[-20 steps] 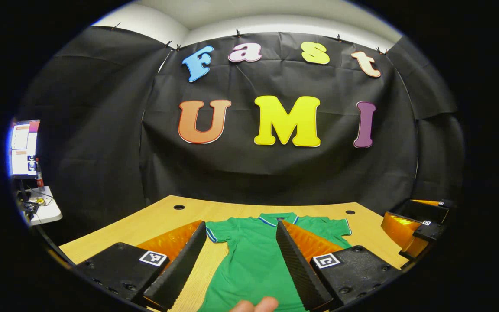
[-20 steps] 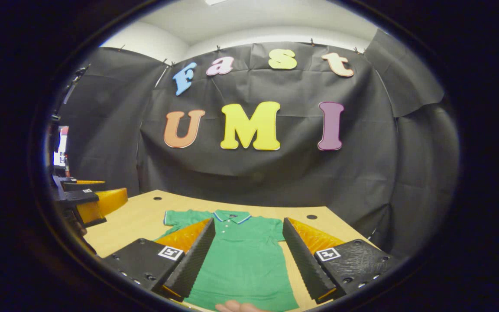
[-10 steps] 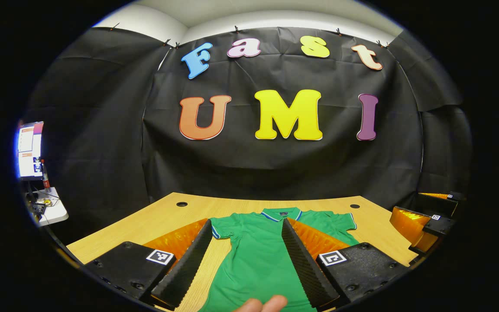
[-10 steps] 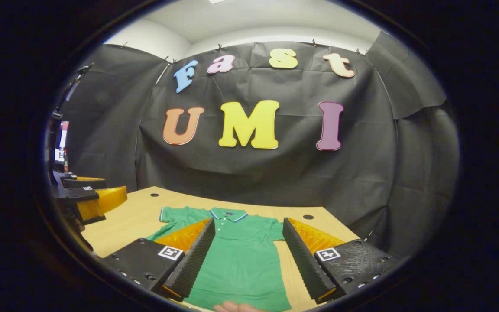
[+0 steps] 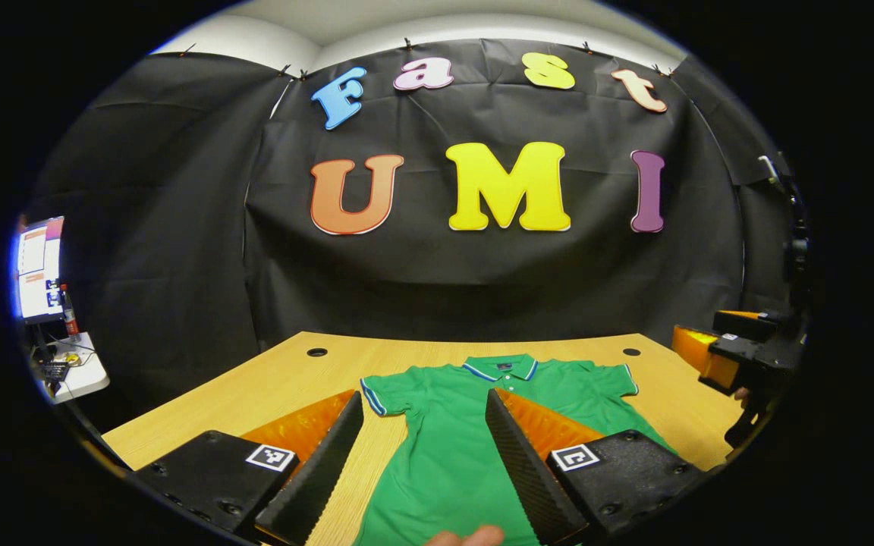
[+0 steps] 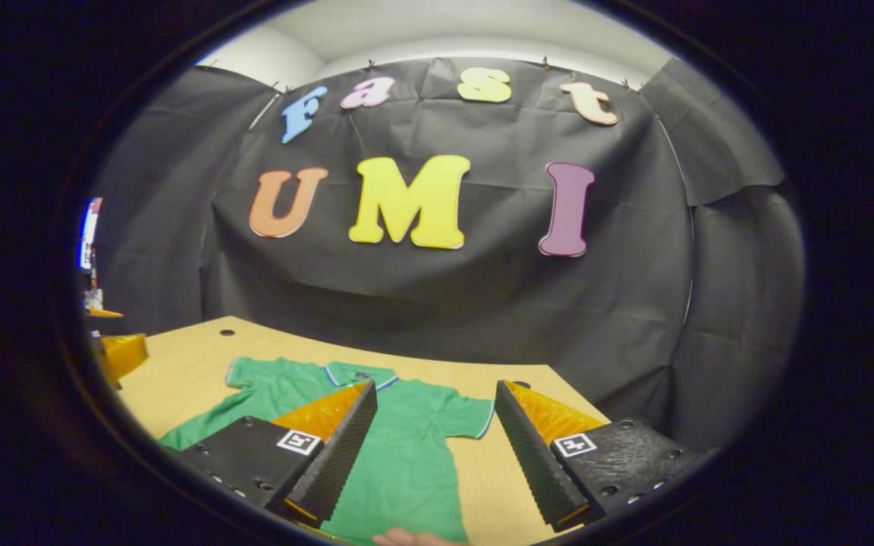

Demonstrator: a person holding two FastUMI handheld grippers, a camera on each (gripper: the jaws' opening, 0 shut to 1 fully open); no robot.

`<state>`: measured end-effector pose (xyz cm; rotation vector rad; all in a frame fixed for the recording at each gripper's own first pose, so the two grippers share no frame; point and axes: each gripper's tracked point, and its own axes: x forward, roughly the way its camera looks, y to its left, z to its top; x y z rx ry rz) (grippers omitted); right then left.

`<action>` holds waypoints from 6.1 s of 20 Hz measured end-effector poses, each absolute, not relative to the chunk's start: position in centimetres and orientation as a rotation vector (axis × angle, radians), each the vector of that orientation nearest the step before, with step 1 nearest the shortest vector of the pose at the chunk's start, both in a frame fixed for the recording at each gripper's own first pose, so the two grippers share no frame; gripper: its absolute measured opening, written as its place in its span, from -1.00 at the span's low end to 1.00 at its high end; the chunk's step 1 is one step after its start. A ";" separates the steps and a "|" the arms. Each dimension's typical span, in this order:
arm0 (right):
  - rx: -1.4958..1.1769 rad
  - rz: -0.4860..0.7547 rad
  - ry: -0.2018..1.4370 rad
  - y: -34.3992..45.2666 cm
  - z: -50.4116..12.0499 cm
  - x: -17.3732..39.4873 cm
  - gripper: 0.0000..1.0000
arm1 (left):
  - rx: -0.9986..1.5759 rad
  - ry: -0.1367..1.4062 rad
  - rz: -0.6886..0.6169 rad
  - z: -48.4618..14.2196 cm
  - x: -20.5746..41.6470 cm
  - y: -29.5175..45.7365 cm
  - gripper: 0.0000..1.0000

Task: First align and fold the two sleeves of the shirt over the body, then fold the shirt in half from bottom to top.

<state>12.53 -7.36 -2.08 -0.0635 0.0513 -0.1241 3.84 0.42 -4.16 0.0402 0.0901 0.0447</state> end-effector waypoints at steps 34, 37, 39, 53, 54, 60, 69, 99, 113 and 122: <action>0.125 -0.240 0.583 -18.1 -19.4 34.9 -0.92 | 0.051 0.124 0.074 -6.1 5.7 0.7 1.00; 0.096 -0.242 0.560 -17.9 -17.7 34.7 -0.99 | 0.052 0.122 0.080 -5.9 5.6 1.1 1.00; 0.087 -0.240 0.532 -17.5 -16.0 34.5 -0.99 | 0.047 0.125 0.084 -5.9 5.5 1.4 1.00; 0.003 -0.105 0.454 -6.4 -11.1 34.8 -0.99 | 0.058 0.103 0.080 -5.1 5.0 1.5 1.00; 0.005 -0.095 0.461 -5.4 -11.4 34.8 -0.99 | 0.057 0.106 0.081 -5.2 5.0 1.5 1.00; 0.084 0.001 0.436 -0.6 -10.5 34.1 -0.12 | 0.043 0.134 0.096 -5.9 5.3 2.0 1.00; -0.029 0.042 0.297 1.5 -4.6 29.2 0.94 | 0.039 0.144 0.083 -6.3 5.5 1.3 1.00; -0.013 0.197 0.153 -7.7 -7.5 -0.8 0.92 | -0.001 0.270 0.341 -4.9 19.0 11.5 1.00; 0.006 0.263 0.124 -8.6 -9.9 -0.3 0.89 | -0.138 0.542 0.291 -19.7 32.1 11.3 1.00; 0.037 0.277 0.168 -7.5 -11.1 1.2 0.89 | -0.149 0.576 0.258 -19.9 33.3 12.1 -0.56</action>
